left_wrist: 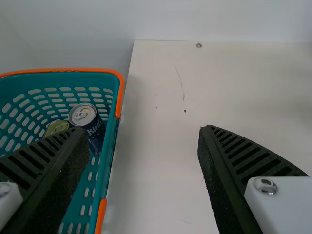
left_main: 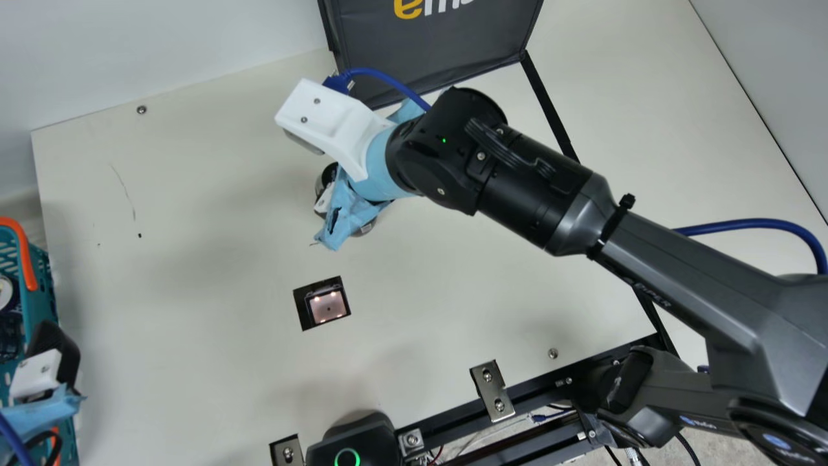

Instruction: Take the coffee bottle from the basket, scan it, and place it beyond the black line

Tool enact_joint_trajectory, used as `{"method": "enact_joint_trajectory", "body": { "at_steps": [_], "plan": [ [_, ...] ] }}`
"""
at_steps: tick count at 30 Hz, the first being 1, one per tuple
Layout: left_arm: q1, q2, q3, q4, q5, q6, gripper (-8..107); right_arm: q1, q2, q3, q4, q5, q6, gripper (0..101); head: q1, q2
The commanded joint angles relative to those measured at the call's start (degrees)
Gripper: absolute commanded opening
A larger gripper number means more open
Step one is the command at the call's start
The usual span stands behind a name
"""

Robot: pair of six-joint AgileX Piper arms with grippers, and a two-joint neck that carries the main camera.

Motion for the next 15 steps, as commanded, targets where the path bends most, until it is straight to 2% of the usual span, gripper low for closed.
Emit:
{"method": "enact_joint_trajectory", "body": {
  "at_steps": [1, 15],
  "plan": [
    [0.0, 0.0, 0.0, 0.0, 0.0, 0.0, 90, -0.38, -0.09, -0.08, -0.14, 0.1, 0.23, 0, -1.48, -0.05],
    [0.0, 0.0, 0.0, 0.0, 0.0, 0.0, 90, -8.23, -1.8, -0.54, -0.46, 1.09, 0.06, 0, -1.48, -0.05]
  ]
}}
